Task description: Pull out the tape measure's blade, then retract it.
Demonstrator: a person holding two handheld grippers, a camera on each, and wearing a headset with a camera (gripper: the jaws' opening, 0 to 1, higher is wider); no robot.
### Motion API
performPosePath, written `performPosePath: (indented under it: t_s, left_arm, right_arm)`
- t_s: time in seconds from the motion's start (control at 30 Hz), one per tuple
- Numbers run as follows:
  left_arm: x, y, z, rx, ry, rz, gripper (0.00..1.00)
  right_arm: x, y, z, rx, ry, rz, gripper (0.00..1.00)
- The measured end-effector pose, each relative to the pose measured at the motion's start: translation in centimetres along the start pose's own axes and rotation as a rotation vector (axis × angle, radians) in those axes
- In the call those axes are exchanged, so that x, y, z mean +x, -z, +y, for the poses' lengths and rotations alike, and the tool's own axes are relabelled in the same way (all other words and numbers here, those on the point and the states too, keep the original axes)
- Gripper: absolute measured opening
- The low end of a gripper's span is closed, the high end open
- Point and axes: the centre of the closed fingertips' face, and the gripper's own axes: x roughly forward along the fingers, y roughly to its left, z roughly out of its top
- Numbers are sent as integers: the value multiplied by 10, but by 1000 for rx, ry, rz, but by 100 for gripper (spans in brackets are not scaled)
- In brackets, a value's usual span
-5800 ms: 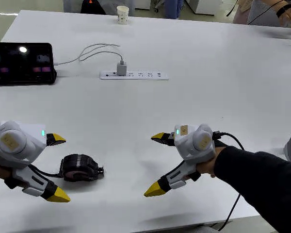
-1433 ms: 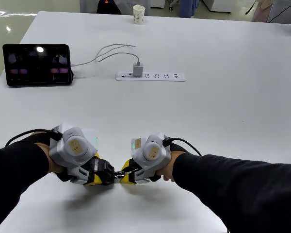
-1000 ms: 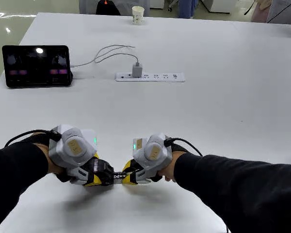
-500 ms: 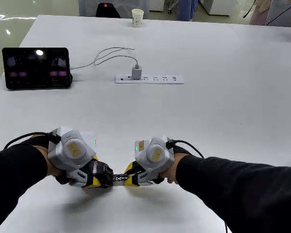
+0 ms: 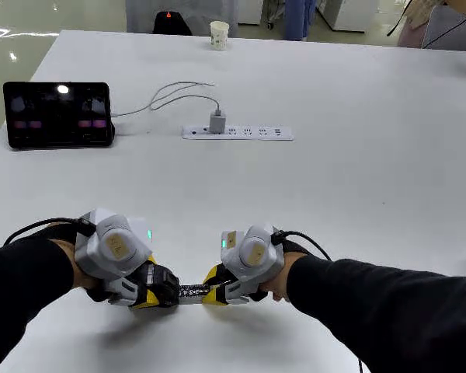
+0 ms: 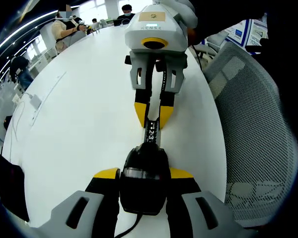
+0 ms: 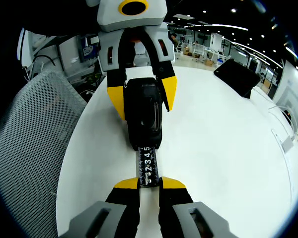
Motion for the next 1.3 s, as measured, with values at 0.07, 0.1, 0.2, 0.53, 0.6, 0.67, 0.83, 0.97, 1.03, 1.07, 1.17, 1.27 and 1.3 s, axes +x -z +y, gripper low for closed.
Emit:
performPosePath:
  t_s: [0.07,0.1,0.2,0.53,0.6,0.67,0.83,0.97,1.03,1.07,1.17,1.27,1.3]
  left_arm:
    - [0,0,0,0,0,0,30]
    - [0,0,0,-1,0,0,30]
    - [0,0,0,-1,1,0,30]
    - [0,-1,0,-3,-1,0,30]
    - [0,-1,0,-4,-2,-1,30]
    - [0,-1,0,-5,-4,-2,30]
    - [0,-1,0,-5,-4,-2,30]
    - [0,-1,0,-4,-4,-2,30]
    - [0,-1,0,-5,-4,-2,30]
    - [0,-1,0,-5,-4,-2,30]
    - [0,-1,1,-6,-5,-2,30]
    - [0,-1,1,-6,-6,-2,30]
    - [0,-1,1,-5,-6,-3,30]
  right_arm:
    - [-1,1,0,-1,0,1,10]
    - [-1,2,0,-1,0,2,10]
    - [-1,3,0,-6,0,7,10]
    - [-6,8,-1,-11,1,19,10]
    - [-7,9,-1,-10,1,21,10]
    - [-7,10,-1,-8,1,22,10]
    - [-9,12,-1,-6,1,23,10]
    - [-11,15,-1,-3,1,25,10]
    - [-11,16,-1,-1,1,26,10]
    - [-12,17,-2,0,1,27,10]
    - [-13,19,-2,2,0,28,10]
    - [-15,21,-2,4,1,30,10]
    - [-15,22,-2,6,1,31,10]
